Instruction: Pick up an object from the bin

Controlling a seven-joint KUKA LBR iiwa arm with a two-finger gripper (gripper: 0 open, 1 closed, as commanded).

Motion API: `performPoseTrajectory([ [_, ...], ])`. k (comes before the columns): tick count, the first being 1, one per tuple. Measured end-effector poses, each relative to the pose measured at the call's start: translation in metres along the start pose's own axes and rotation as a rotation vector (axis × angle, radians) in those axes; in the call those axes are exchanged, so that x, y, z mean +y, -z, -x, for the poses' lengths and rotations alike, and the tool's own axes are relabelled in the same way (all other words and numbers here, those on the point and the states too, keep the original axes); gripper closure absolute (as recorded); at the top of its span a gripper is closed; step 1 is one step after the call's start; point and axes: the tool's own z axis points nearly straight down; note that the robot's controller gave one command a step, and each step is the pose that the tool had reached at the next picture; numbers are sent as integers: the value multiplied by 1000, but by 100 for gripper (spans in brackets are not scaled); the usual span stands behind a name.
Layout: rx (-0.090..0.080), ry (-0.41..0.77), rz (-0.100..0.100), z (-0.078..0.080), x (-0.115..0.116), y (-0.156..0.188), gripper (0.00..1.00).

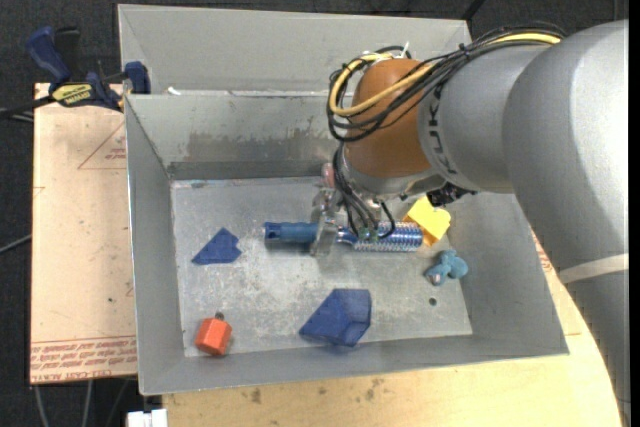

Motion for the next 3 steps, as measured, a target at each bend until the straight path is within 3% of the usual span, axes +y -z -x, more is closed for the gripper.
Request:
performPoseTrajectory([
  [2, -2, 2, -2, 2, 1, 48, 100],
  [3, 1, 3, -2, 2, 1, 54, 100],
])
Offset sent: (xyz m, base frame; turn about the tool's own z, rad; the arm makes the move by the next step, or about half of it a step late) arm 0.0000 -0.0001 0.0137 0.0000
